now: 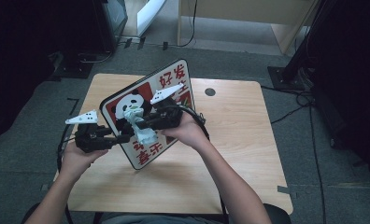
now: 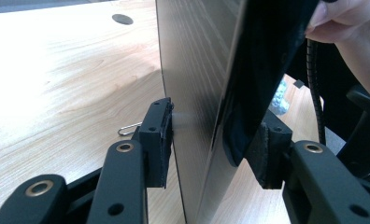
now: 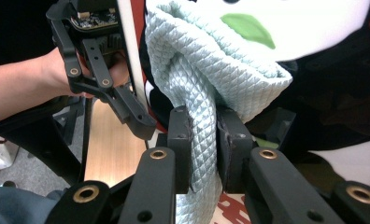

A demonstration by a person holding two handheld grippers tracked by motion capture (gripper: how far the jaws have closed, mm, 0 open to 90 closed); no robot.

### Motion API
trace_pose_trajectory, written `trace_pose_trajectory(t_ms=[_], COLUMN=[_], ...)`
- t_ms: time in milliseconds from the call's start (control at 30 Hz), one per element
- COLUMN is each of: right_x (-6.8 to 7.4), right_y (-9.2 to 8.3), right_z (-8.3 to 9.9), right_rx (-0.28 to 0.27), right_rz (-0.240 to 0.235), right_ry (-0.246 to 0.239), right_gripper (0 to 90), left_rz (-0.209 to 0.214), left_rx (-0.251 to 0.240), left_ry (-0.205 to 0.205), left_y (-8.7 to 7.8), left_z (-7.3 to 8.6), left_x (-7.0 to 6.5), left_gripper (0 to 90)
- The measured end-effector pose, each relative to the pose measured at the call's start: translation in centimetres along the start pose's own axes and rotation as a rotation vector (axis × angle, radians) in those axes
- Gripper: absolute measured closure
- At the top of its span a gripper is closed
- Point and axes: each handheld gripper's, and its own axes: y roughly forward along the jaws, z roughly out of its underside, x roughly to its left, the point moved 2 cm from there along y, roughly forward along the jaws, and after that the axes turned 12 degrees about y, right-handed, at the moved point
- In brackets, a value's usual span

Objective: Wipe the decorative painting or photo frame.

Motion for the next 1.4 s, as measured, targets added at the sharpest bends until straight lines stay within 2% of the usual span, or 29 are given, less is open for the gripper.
trace_pose_trajectory(t_ms=[400, 533, 733, 833, 1167, 1400], right_x=[-0.3, -0.3, -0.5, -0.6, -0.9, -1.1], right_y=[0.5, 0.5, 0.6, 0.7, 1.1, 1.4], right_z=[1.1, 1.3, 1.7, 1.9, 3.2, 4.0], right_rx=[0.013, 0.016, 0.024, 0.034, 0.044, 0.047], right_rz=[-0.005, -0.005, -0.004, 0.002, 0.0, -0.004], right_ry=[0.011, 0.014, 0.018, 0.021, 0.024, 0.032], right_gripper=[78.2, 78.2, 78.2, 78.2, 78.2, 78.2], left_rz=[0.009, 0.021, 0.032, 0.012, 0.011, 0.011], left_rx=[-0.007, -0.004, -0.009, -0.01, 0.008, -0.002], left_ry=[0.011, -0.002, 0.018, 0.015, -0.003, -0.002], left_y=[0.1, 0.1, 0.1, 0.2, 0.2, 0.0], left_z=[0.1, 0.1, 0.0, 0.0, 0.0, 0.0], left_x=[0.0, 0.1, 0.1, 0.0, 0.0, 0.0], left_gripper=[54.3, 53.4, 52.9, 52.9, 57.3, 59.5])
